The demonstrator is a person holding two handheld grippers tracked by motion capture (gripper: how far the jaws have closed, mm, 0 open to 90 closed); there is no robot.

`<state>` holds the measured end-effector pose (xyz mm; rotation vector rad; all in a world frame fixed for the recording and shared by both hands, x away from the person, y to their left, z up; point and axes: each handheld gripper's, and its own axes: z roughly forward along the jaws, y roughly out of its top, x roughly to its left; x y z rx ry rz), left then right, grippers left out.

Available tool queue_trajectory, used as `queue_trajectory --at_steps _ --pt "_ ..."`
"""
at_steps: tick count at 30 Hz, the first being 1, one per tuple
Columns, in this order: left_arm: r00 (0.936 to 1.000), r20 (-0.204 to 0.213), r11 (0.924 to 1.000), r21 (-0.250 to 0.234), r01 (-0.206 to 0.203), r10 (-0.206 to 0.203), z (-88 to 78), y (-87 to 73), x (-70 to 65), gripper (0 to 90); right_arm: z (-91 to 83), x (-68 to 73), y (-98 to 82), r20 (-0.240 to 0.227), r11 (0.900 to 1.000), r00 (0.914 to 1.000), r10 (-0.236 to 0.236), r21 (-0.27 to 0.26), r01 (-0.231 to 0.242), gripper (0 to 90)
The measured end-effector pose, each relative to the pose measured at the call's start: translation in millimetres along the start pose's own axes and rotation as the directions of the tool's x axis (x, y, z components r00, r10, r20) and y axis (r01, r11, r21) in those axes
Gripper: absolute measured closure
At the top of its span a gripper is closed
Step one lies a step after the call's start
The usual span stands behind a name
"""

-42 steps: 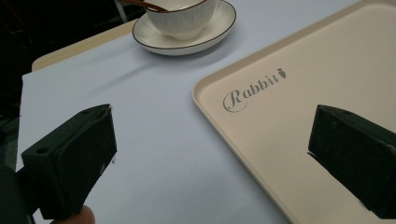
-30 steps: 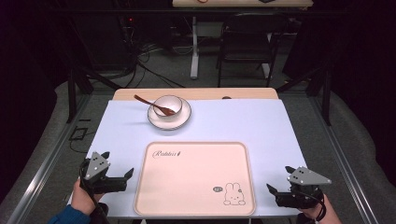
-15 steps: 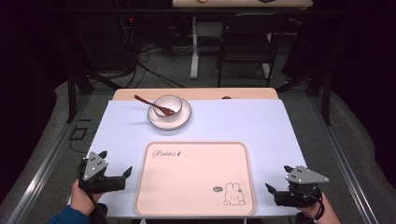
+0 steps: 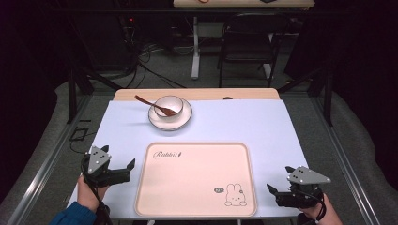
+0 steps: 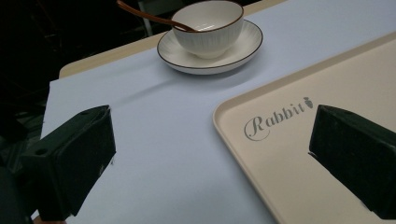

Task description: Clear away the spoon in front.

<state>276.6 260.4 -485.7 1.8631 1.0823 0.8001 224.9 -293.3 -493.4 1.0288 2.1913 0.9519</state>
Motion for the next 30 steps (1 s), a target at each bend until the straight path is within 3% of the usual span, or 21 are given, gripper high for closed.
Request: queue_trajectory --at_steps 15,25,30 --pt "0.9973 0.000 0.9973 -0.003 0.074 -0.074 28.2 15.9 4.8 0.4 -1.5 -0.5 -2.1 0.003 1.000 1.0000 -0.001 0.000 0.001 14.2" --pt "0.9902 0.037 0.9909 0.013 0.134 -0.134 50.1 25.8 9.1 0.4 -2.2 0.1 -2.3 0.006 1.000 1.0000 0.003 0.002 -0.003 14.2" --pt "0.9903 0.036 0.9910 0.007 0.134 -0.134 56.6 31.5 8.2 0.3 -2.2 -0.1 -2.5 0.004 1.000 1.0000 0.005 0.002 -0.005 14.2"
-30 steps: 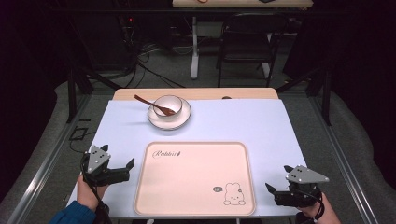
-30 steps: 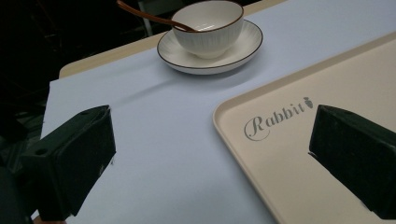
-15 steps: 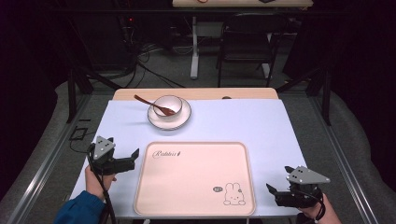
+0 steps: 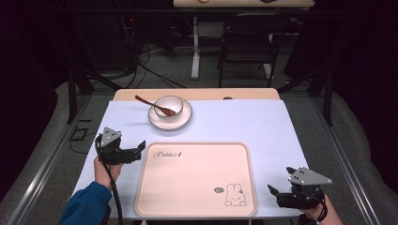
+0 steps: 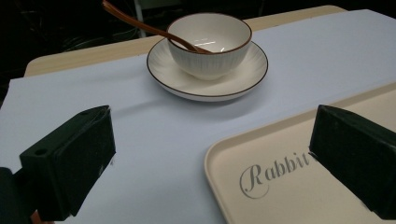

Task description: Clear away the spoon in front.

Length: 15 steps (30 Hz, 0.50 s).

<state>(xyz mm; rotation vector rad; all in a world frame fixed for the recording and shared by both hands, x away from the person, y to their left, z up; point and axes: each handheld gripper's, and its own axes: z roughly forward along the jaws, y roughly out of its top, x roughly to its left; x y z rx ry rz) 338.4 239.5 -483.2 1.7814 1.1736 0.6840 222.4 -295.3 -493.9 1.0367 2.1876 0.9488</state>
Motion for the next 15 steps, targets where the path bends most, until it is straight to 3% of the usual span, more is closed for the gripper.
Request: queue_trajectory --at_steps 5,15 --pt "0.9998 -0.015 0.9999 -0.007 -0.011 0.011 12.7 7.7 -0.5 0.3 -0.4 -0.5 -0.3 -0.001 1.000 1.0000 0.000 0.000 0.000 14.2" --pt "0.9985 -0.053 0.9995 -0.032 0.007 -0.009 29.9 19.8 7.1 0.3 -0.3 -0.6 -0.3 -0.004 1.000 1.0000 0.000 -0.001 0.000 14.2"
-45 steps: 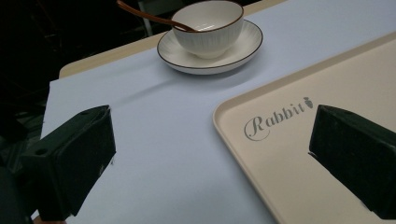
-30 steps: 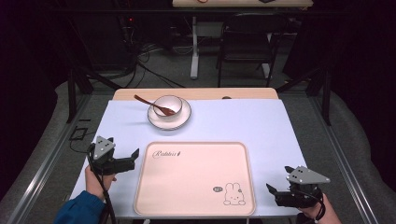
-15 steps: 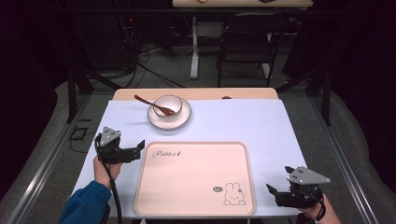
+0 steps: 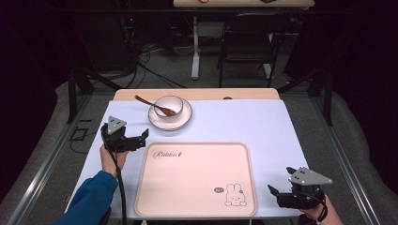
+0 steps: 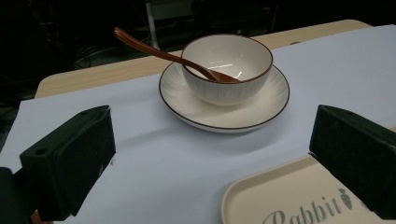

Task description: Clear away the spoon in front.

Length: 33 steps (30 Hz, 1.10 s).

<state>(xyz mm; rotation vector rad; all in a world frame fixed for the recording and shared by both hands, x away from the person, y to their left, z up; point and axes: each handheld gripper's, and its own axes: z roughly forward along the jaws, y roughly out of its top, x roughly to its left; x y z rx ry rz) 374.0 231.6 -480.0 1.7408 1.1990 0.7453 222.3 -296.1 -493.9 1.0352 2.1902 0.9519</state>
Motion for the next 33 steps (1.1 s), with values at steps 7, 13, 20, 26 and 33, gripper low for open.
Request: queue_trajectory --at_steps 7,13,20,26,33 --pt "0.9999 -0.004 0.9999 -0.008 0.013 -0.013 12.8 5.8 3.4 0.3 0.3 0.0 0.1 -0.001 1.000 1.0000 0.001 -0.001 -0.001 14.2" --pt "0.9997 -0.008 0.9995 -0.018 0.024 -0.024 21.8 10.0 6.8 0.3 0.3 0.1 0.2 0.001 1.000 1.0000 0.002 -0.001 -0.002 14.2" --pt "0.9987 -0.015 0.9984 -0.029 0.049 -0.049 32.9 14.4 12.4 0.3 0.4 -0.1 0.2 0.000 1.000 1.0000 0.003 0.000 -0.003 14.2" --pt "0.9964 -0.021 0.9964 -0.018 0.082 -0.083 46.2 16.7 19.1 0.2 0.3 -0.6 -0.1 -0.003 1.000 1.0000 0.003 -0.002 -0.003 14.2" --pt "0.9895 -0.040 0.9894 -0.048 0.137 -0.139 56.9 20.4 31.8 0.1 0.4 -0.7 0.2 -0.002 1.000 1.0000 0.006 -0.001 -0.006 14.2"
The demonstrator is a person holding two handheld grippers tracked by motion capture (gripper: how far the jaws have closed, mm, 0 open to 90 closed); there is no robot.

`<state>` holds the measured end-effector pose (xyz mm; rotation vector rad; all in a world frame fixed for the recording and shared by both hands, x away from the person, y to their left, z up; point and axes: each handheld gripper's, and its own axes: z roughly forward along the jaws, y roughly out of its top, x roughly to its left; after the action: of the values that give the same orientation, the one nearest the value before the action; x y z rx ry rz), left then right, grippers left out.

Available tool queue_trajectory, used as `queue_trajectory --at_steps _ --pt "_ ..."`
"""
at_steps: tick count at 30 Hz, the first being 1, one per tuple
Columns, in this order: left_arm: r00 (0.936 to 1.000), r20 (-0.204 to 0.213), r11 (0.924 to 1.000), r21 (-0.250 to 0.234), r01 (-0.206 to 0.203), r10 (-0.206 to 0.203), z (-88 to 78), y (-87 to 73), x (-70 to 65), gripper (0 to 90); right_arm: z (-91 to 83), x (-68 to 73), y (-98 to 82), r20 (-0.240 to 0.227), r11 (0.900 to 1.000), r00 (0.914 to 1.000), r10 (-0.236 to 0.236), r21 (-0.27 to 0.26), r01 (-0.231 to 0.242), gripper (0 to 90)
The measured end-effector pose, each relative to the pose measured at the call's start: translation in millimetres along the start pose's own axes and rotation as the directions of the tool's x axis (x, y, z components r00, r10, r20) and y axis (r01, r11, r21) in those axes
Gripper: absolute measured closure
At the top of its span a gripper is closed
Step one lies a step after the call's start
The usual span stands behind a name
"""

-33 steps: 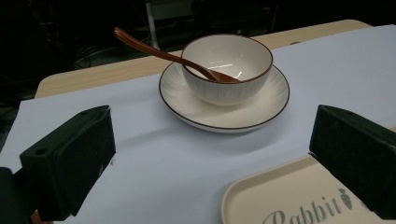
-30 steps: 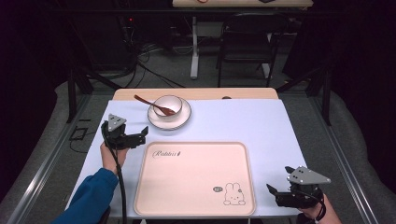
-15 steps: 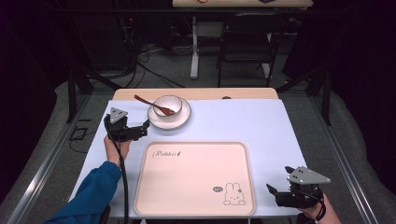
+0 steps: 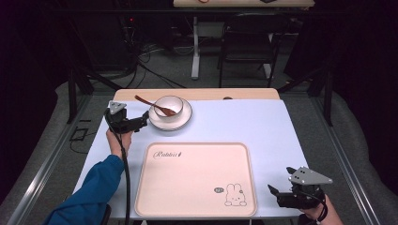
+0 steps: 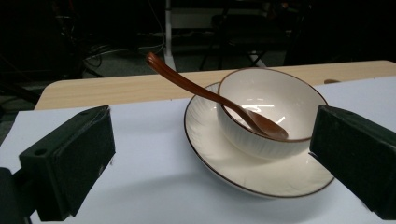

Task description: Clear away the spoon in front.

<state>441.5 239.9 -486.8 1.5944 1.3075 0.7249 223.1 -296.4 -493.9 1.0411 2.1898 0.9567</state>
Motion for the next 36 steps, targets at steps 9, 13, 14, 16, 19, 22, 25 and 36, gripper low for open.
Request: queue_trajectory --at_steps 9,13,14,16,19,22,25,36 --pt "0.9995 -0.017 0.9993 0.025 0.026 -0.026 22.9 5.5 4.3 0.3 0.2 -0.2 0.0 0.000 1.000 1.0000 0.001 0.002 -0.001 14.2" --pt "0.9993 -0.024 0.9992 0.028 0.028 -0.027 29.6 6.4 5.1 1.5 0.1 -0.1 0.0 0.001 1.000 1.0000 0.001 0.002 -0.001 14.2" --pt "0.9992 -0.030 0.9991 0.030 0.029 -0.029 31.5 6.6 5.3 1.7 0.0 -0.1 -0.1 0.002 1.000 1.0000 0.001 0.000 -0.001 14.2" --pt "0.9986 -0.036 0.9986 0.035 0.040 -0.039 36.5 8.0 6.7 2.1 -0.1 -0.2 -0.2 0.002 1.000 1.0000 0.001 0.000 -0.001 14.2" --pt "0.9984 -0.036 0.9984 0.035 0.045 -0.043 39.8 8.8 7.7 2.6 0.0 -0.1 -0.2 0.001 1.000 1.0000 0.002 0.000 -0.002 14.2" --pt "0.9975 -0.041 0.9975 0.038 0.060 -0.058 45.9 9.0 9.1 4.7 0.0 -0.2 -0.2 0.002 1.000 1.0000 0.001 0.000 -0.001 14.2" --pt "0.9975 -0.045 0.9973 0.048 0.056 -0.054 49.5 8.4 9.1 6.4 0.0 -0.2 -0.1 0.001 1.000 1.0000 -0.001 0.000 0.001 14.2" --pt "0.9944 -0.049 0.9941 0.051 0.096 -0.093 64.7 11.5 14.1 19.2 0.1 -0.2 -0.1 0.000 1.000 1.0000 0.000 0.000 0.000 14.2"
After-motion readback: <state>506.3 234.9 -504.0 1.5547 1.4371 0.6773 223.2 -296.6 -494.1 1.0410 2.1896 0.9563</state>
